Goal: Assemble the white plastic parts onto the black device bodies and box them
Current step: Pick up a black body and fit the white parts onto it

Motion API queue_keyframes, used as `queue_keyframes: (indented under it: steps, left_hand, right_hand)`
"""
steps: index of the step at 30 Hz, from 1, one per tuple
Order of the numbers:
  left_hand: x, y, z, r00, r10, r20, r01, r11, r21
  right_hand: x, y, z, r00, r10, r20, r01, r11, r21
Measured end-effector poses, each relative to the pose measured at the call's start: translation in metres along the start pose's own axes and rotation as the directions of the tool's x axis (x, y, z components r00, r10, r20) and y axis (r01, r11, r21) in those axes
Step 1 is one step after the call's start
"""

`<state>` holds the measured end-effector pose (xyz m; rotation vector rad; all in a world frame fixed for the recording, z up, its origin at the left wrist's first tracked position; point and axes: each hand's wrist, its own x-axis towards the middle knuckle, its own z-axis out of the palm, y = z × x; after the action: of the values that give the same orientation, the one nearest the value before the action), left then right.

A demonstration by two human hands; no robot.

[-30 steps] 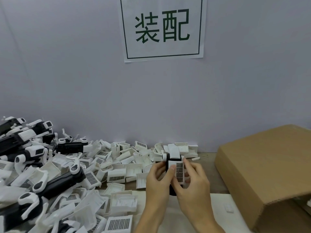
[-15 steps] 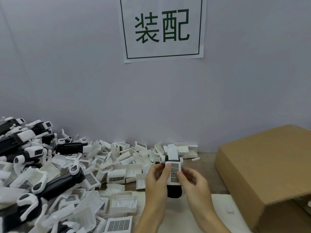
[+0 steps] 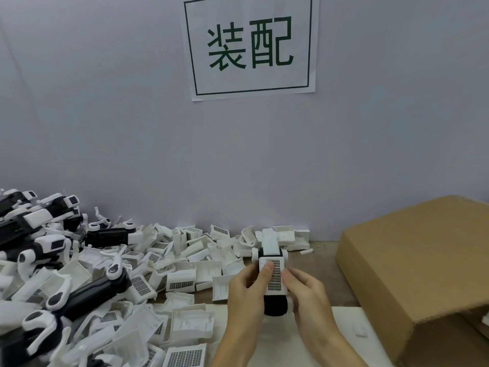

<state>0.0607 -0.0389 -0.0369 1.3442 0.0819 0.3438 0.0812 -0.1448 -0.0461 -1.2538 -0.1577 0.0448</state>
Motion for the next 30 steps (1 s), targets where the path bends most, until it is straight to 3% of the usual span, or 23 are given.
queue_keyframes:
  steps: [3,11,23,26,30]
  left_hand:
    - [-0.0012,0.0018,-0.0012,1.000,0.004,0.019,-0.004,1.000,-0.008]
    - [-0.0030,0.0013,0.0023,0.999,0.010,0.040,-0.010,1.000,-0.007]
    - [-0.0009,0.0000,0.0013,0.998,0.027,-0.048,-0.020,0.991,0.134]
    - [-0.0021,0.0025,0.0024,0.999,-0.026,0.025,0.023,0.995,0.094]
    - [-0.0017,0.0007,0.0027,0.997,-0.035,0.066,0.021,0.977,0.212]
  right_hand:
    - [-0.0031,-0.0021,0.0028,0.999,0.013,0.051,-0.011,0.999,-0.043]
    - [-0.0044,-0.0062,0.0012,0.999,0.030,0.009,-0.030,1.000,-0.009]
    - [-0.0053,-0.0072,0.0023,0.999,-0.010,-0.044,0.006,0.995,-0.101]
    - [-0.0050,-0.0041,0.0055,0.996,-0.017,-0.089,0.007,0.994,-0.109]
    - [-0.0027,-0.0019,0.0033,0.993,-0.031,-0.118,0.018,0.993,-0.116]
